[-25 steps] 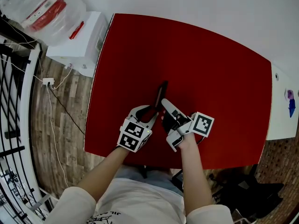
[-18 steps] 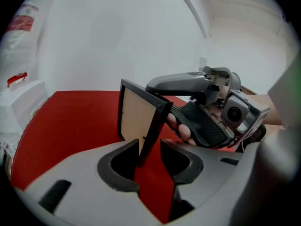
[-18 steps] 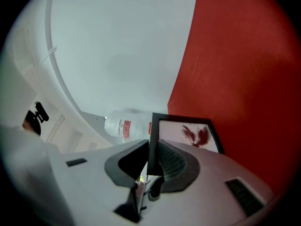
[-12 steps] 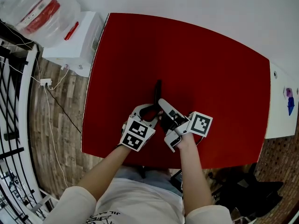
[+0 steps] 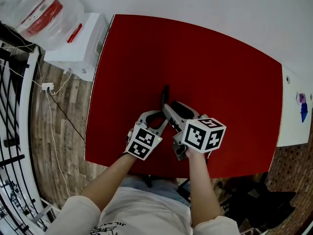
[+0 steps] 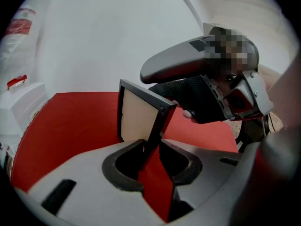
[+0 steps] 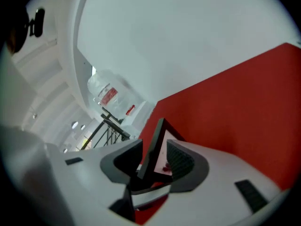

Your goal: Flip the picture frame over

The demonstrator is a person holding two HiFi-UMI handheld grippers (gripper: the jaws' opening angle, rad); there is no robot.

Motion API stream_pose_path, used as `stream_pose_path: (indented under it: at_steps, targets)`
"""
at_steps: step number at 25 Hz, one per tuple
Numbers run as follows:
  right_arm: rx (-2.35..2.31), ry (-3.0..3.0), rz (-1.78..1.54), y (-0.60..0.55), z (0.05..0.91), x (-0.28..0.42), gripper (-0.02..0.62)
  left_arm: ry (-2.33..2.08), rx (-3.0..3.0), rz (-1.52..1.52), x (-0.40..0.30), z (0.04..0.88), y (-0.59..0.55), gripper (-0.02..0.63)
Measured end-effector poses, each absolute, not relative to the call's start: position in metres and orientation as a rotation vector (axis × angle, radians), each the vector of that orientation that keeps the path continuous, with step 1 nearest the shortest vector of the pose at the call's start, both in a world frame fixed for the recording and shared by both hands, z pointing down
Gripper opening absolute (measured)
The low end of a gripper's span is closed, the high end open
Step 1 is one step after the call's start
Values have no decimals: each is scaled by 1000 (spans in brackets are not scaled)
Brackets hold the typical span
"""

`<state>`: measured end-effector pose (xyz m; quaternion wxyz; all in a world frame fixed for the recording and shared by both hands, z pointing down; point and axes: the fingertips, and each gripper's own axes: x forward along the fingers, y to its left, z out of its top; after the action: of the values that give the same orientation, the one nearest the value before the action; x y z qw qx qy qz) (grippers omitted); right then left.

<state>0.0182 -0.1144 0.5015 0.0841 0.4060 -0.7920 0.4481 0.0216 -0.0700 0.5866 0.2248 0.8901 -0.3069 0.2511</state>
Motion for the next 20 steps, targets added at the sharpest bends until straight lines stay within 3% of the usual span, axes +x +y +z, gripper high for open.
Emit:
stream_pose_path:
  at_steps: [7, 20]
  targets:
    - [1219, -2256, 1167, -115, 514, 9, 135, -841, 2452, 688, 24, 592, -68, 113]
    - [1405, -2169, 1290, -119, 523, 63, 71, -826, 2442, 655, 20, 587, -70, 114]
